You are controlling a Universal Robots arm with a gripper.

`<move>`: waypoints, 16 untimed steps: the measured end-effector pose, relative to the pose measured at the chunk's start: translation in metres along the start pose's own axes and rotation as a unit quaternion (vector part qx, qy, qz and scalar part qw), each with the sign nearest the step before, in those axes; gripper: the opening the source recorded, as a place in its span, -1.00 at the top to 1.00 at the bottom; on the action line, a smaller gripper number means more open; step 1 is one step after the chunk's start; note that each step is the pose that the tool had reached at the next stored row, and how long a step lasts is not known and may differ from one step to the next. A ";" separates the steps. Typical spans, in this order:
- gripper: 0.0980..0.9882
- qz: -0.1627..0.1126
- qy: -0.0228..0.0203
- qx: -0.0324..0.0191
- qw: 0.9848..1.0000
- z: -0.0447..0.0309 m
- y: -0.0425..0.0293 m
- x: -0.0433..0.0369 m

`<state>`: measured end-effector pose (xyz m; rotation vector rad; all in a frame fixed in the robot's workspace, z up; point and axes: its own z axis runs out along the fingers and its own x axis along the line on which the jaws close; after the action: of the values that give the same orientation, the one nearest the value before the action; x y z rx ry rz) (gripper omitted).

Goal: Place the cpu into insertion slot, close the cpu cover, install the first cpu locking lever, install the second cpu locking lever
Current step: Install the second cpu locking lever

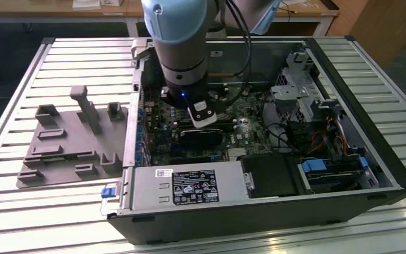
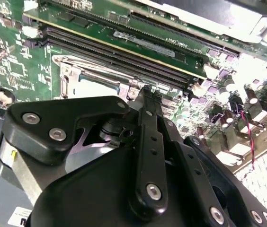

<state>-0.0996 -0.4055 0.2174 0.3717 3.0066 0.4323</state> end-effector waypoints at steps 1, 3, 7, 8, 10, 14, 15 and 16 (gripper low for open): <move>0.99 0.001 0.000 0.000 1.000 0.0004 0.0012 -0.0005; 0.99 0.002 -0.001 0.001 1.000 0.0011 0.0031 -0.0027; 0.99 0.004 -0.001 0.001 1.000 0.0024 0.0067 -0.0099; 0.99 0.004 -0.001 0.001 1.000 0.0029 0.0077 -0.0124; 0.99 0.005 -0.002 0.001 1.000 0.0036 0.0094 -0.0171; 0.99 0.007 -0.003 0.003 1.000 0.0051 0.0131 -0.0246; 0.99 0.007 -0.003 0.003 1.000 0.0056 0.0147 -0.0250; 0.99 0.007 -0.003 0.003 1.000 0.0062 0.0167 -0.0252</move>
<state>-0.0708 -0.3946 0.2174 0.3937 3.0023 0.4222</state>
